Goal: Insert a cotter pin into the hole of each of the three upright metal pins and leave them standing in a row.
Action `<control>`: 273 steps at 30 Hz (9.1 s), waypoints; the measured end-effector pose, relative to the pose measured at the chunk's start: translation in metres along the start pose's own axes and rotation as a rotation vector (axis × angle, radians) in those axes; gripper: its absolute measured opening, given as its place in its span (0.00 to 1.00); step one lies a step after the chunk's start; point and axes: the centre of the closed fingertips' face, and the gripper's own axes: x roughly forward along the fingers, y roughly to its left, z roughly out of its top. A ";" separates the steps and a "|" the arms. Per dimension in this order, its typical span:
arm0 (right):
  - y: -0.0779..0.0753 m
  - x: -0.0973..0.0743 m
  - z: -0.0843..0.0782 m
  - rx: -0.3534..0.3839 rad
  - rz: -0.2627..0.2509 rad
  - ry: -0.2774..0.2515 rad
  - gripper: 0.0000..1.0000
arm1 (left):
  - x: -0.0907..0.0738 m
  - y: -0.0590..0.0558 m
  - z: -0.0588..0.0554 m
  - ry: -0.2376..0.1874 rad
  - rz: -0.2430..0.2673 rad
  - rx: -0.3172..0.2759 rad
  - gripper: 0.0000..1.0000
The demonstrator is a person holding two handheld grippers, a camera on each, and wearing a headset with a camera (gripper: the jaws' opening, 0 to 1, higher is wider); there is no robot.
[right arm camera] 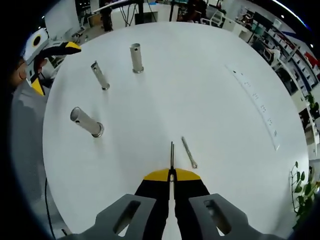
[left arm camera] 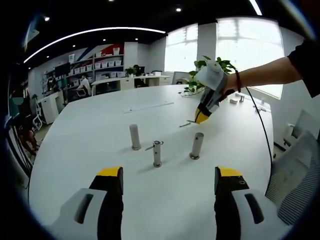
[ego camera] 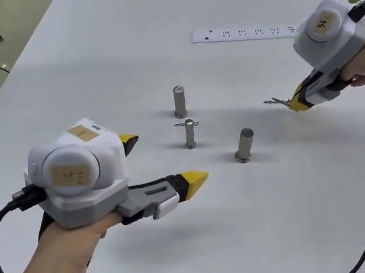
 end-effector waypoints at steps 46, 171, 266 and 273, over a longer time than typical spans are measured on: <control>0.164 -0.056 0.067 -0.320 0.107 -0.283 0.00 | 0.009 -0.079 0.016 0.017 -0.232 -0.138 0.29; 0.226 -0.047 0.057 -0.036 0.456 -0.413 0.00 | -0.001 -0.109 0.001 0.009 -0.505 -0.019 0.03; 0.099 -0.017 0.018 -0.218 0.216 0.029 0.00 | 0.126 -0.068 -0.016 0.095 -0.063 0.100 0.18; 0.099 -0.018 0.020 -0.216 0.217 0.025 0.00 | 0.129 -0.068 -0.015 0.093 -0.061 0.095 0.11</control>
